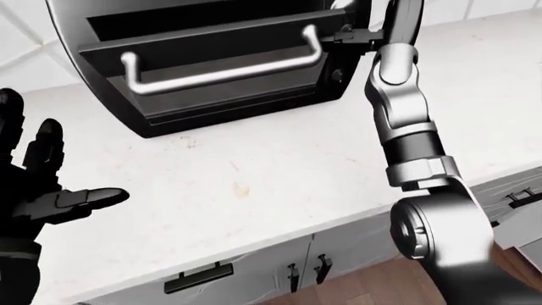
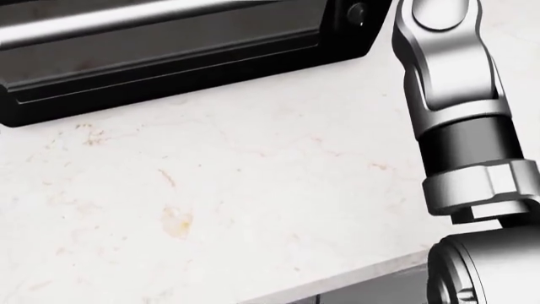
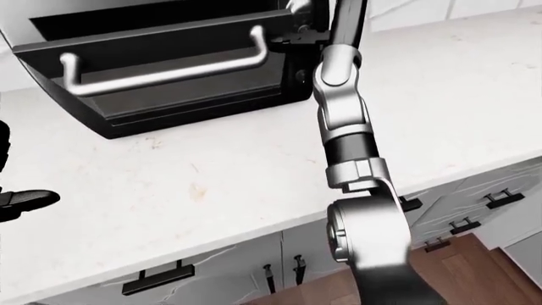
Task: Close the toaster oven door.
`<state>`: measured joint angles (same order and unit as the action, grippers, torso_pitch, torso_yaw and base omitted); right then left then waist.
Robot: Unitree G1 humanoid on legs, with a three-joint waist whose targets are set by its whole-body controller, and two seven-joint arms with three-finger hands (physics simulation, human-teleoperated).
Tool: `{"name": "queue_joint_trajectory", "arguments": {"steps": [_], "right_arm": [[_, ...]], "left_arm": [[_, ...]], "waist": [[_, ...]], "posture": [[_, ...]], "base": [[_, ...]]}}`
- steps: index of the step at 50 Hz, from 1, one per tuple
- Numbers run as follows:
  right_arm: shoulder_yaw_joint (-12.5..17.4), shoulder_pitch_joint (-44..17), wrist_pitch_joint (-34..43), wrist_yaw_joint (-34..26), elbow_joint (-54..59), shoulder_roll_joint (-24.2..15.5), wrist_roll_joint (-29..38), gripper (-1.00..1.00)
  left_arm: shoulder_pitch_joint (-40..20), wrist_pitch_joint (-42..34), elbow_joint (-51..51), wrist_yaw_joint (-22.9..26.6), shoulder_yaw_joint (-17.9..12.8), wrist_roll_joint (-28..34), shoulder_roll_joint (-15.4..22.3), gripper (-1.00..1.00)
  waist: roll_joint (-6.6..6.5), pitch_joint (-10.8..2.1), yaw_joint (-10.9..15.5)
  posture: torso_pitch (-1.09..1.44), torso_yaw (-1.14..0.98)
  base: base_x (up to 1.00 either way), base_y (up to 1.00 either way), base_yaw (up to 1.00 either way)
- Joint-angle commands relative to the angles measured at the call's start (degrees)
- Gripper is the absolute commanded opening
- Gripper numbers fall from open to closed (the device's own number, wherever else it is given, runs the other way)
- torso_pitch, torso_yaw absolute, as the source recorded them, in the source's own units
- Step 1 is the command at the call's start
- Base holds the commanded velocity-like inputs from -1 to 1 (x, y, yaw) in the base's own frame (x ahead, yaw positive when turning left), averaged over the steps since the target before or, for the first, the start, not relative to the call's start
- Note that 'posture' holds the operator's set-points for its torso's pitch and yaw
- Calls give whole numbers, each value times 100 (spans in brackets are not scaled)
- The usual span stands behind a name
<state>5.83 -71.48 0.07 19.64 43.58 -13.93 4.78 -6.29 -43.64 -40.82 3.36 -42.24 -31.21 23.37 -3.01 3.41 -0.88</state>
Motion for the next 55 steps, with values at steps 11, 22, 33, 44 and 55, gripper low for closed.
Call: {"name": "queue_joint_trajectory", "arguments": {"steps": [11, 22, 33, 44, 55], "right_arm": [[26, -410, -203, 79, -169, -72, 3, 100], [26, -707, -349, 202, 206, -79, 42, 100], [30, -762, -392, 200, 278, -102, 20, 100], [25, -798, -371, 212, 267, -71, -21, 100], [21, -823, -330, 215, 222, -59, -47, 100]], "left_arm": [[60, -10, -474, 132, 217, 111, -225, 100], [167, -81, -675, 342, 387, 328, -507, 100], [290, -479, -1375, 440, 947, 271, -915, 100], [179, -723, -1454, 553, 1579, 480, -1119, 100], [-123, -468, -785, 1034, 2328, 1324, -1124, 100]], "waist": [[13, -162, 25], [39, -169, 24], [72, -183, 33], [106, -197, 63], [155, -209, 93]], "posture": [[0, 0], [0, 0], [0, 0], [0, 0], [0, 0]], "base": [[0, 0, 0], [0, 0, 0], [0, 0, 0], [0, 0, 0], [0, 0, 0]]}}
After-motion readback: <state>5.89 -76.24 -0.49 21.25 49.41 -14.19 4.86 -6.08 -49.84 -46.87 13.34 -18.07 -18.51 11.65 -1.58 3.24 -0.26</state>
